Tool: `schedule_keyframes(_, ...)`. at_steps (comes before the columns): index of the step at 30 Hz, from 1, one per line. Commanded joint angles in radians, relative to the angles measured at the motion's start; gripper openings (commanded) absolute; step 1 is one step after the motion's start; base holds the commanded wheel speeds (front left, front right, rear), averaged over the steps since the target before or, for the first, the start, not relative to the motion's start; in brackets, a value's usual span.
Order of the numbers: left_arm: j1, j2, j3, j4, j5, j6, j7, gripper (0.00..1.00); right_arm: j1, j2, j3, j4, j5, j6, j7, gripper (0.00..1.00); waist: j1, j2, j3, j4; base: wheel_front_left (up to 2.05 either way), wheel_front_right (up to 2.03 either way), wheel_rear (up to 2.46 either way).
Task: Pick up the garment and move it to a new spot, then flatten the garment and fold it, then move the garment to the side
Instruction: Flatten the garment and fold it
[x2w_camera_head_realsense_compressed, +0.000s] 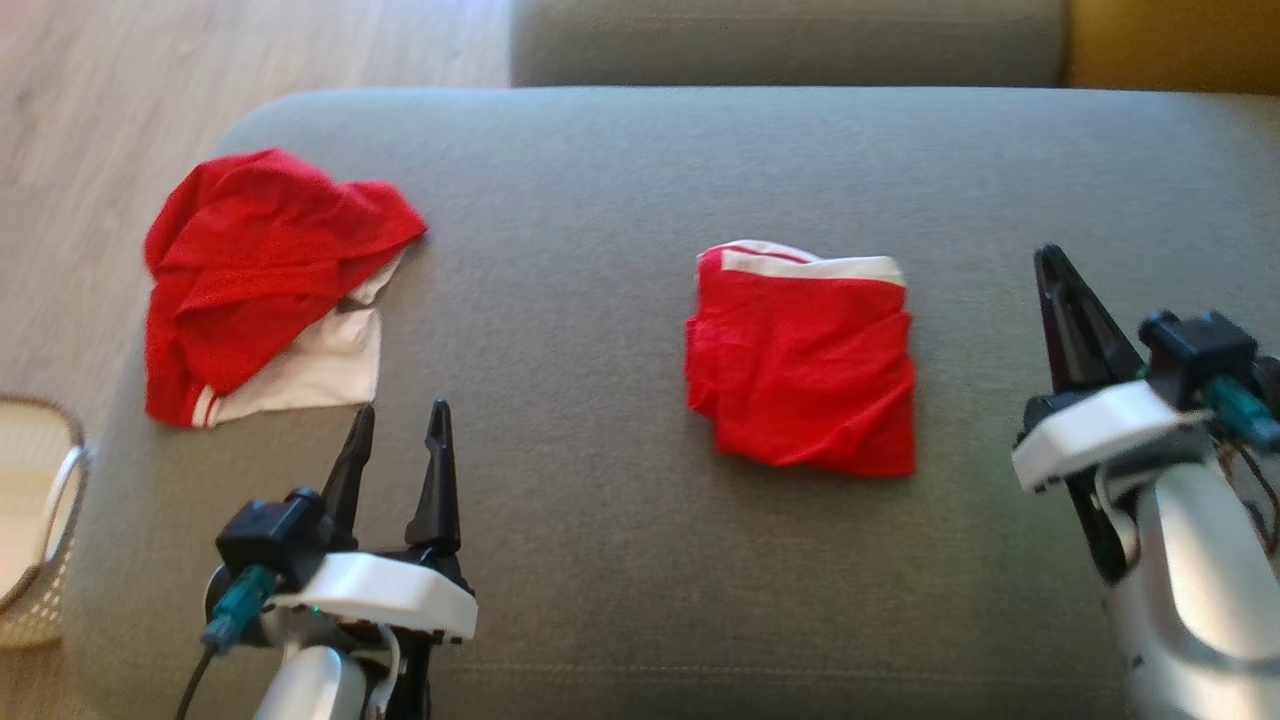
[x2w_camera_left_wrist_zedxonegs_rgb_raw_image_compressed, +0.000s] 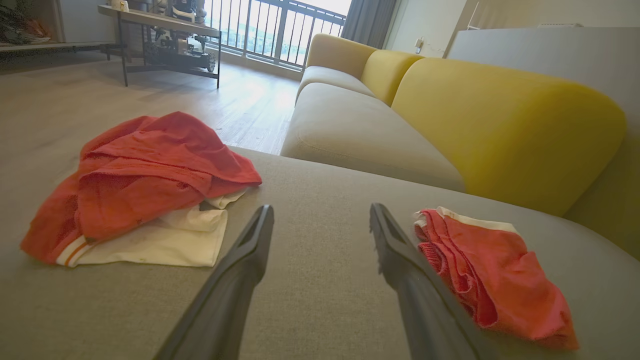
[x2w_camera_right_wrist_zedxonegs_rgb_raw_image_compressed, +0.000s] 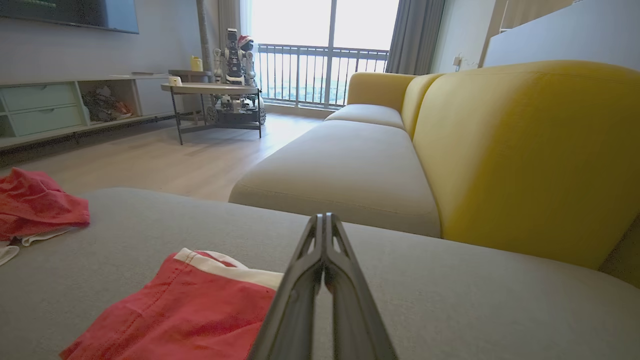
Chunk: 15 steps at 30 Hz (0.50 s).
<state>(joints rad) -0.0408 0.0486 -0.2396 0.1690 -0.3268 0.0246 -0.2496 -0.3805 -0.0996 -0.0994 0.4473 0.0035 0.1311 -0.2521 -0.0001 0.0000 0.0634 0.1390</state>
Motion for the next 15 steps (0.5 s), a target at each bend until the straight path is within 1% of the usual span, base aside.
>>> schedule_keyframes(1, -0.02, 0.002, 0.046, -0.037, 0.01, -0.004, -0.012, 1.0, 0.014, -0.001, 0.009, -0.07, -0.017, 0.0, -0.001, 0.0, 0.0001, 0.0, -0.03, -0.043, 0.0, 0.0, 0.0)
schedule_keyframes(4, -0.008, 0.002, 0.061, -0.034, 0.012, -0.011, -0.012, 1.0, 0.096, 0.008, -0.014, -0.149, -0.037, 0.0, 0.002, 0.0, 0.0001, 0.0, -0.042, -0.066, 0.0, 0.0, 0.0)
schedule_keyframes(5, -0.008, 0.002, 0.061, -0.034, 0.012, -0.011, -0.012, 1.0, 0.096, 0.008, -0.014, -0.149, -0.037, 0.0, 0.002, 0.0, 0.0001, 0.0, -0.042, -0.066, 0.0, 0.0, 0.0)
schedule_keyframes(10, 0.013, 0.002, 0.055, -0.023, 0.013, -0.017, -0.012, 1.0, 0.192, 0.026, -0.041, -0.199, -0.068, 0.0, 0.0, 0.0, 0.0001, 0.0, -0.055, -0.078, 0.0, 0.0, 0.0)
schedule_keyframes(11, 0.018, 0.002, 0.051, -0.018, 0.014, -0.018, -0.012, 1.0, 0.207, 0.03, -0.051, -0.201, -0.072, 0.0, -0.001, 0.42, 0.0001, 0.0, -0.058, -0.08, 0.0, 0.0, 0.0)
schedule_keyframes(12, 0.024, 0.002, 0.049, -0.013, 0.011, -0.019, -0.012, 1.0, 0.22, 0.034, -0.059, -0.202, -0.074, 0.0, -0.002, 1.0, 0.0001, 0.0, -0.061, -0.08, 0.0, 0.0, 0.0)
schedule_keyframes(15, 0.04, 0.002, 0.039, 0.0, 0.006, -0.018, -0.012, 1.0, 0.254, 0.042, -0.068, -0.194, -0.084, 0.0, -0.004, 1.0, 0.0001, 0.0, -0.069, -0.079, 0.0, 0.0, 0.0)
